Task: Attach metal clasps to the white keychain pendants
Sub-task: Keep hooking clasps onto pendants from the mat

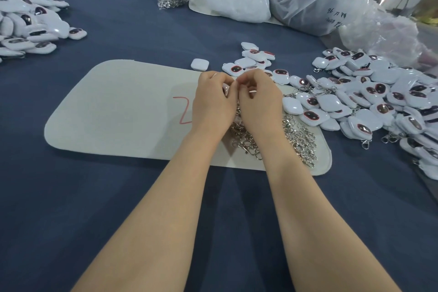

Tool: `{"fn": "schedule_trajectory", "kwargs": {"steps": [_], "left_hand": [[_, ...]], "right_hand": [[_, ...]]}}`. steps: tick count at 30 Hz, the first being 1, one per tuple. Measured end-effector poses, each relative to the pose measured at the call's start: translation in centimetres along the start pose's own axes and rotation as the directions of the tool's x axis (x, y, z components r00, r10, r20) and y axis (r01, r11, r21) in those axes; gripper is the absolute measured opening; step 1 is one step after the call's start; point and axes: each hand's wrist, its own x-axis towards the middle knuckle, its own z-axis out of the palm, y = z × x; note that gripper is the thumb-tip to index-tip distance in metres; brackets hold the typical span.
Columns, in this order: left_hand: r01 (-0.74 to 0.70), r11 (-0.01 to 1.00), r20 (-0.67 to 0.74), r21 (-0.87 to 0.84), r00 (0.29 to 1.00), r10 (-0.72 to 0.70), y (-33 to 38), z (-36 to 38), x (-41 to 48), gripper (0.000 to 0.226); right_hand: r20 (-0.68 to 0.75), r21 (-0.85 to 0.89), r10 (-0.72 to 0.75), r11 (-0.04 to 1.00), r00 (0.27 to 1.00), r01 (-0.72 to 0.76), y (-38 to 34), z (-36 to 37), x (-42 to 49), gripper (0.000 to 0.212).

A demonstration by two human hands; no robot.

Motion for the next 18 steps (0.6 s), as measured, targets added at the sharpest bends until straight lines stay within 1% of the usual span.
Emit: {"fn": "schedule_trajectory", "kwargs": {"steps": [3,6,11,18], "left_hand": [[-0.004,1.000,-0.014,0.000,1.000,0.004,-0.11,-0.07,-0.05,0.009],[-0.002,1.000,-0.022,-0.008,1.000,0.002,0.00,-0.20,-0.05,0.008],[0.000,0.997,-0.045,-0.071,0.999,-0.003,0.24,-0.37,-0.11,0.013],[0.007,1.000,-0.011,-0.021,1.000,-0.007,0.09,-0.12,0.01,0.008]], "right_hand": [[0.014,-0.007,-0.005,1.000,1.000,0.005,-0.03,0.08,-0.01,0.018],[-0.003,0.033,0.006,0.999,1.000,-0.006,-0.17,0.21,-0.11,0.017],[0.005,0.087,0.026,0.996,1.000,-0.026,-0.23,0.11,-0.15,0.015],[-0.085,0.088,0.017,0.996,0.996,-0.010,-0.24,0.01,-0.09,0.011]]}}
